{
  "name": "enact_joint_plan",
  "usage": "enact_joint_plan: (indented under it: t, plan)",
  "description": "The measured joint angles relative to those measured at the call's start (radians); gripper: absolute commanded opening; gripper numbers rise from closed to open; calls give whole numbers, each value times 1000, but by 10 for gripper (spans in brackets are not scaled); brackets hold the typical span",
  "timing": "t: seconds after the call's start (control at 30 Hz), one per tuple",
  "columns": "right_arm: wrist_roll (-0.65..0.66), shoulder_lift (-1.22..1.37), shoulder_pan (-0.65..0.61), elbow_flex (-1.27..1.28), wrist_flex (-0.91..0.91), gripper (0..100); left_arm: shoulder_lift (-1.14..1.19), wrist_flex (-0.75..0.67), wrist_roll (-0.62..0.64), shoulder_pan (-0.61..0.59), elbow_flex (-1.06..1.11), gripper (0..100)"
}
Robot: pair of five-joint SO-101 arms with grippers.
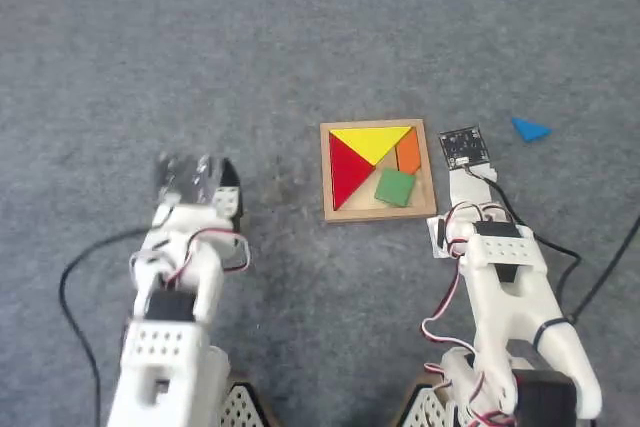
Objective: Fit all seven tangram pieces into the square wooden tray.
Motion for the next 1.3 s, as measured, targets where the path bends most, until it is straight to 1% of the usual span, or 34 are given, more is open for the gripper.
enact_joint_plan:
  t: [0.13, 0.27, 0.37, 0.53, 0.57, 0.67, 0.73, 0.9, 1.0, 1.13, 1.3]
  plan:
    - [0, 0, 0, 0, 0, 115, -226, -11, 0, -49, 135, 58]
    - [0, 0, 0, 0, 0, 115, -396, 146, 2, -91, 141, 58]
    - [0, 0, 0, 0, 0, 115, -489, 345, 0, -100, 140, 58]
    - [14, 0, 0, -8, 2, 115, -589, 841, 6, -98, 140, 57]
    - [23, 0, 0, -26, 9, 115, -608, 899, 6, -98, 140, 57]
    - [29, 3, -6, -133, 63, 115, -635, 933, 8, -95, 140, 57]
    - [20, 34, -34, -226, 112, 115, -635, 967, 8, -100, 140, 57]
    - [-49, 207, -167, -470, 236, 115, -635, 976, 9, -98, 140, 57]
    - [-75, 344, -235, -580, 264, 115, -635, 976, 9, -98, 140, 57]
    - [-86, 488, -232, -661, 265, 115, -635, 976, 9, -98, 140, 57]
    - [-89, 508, -164, -687, 272, 115, -635, 976, 9, -98, 140, 57]
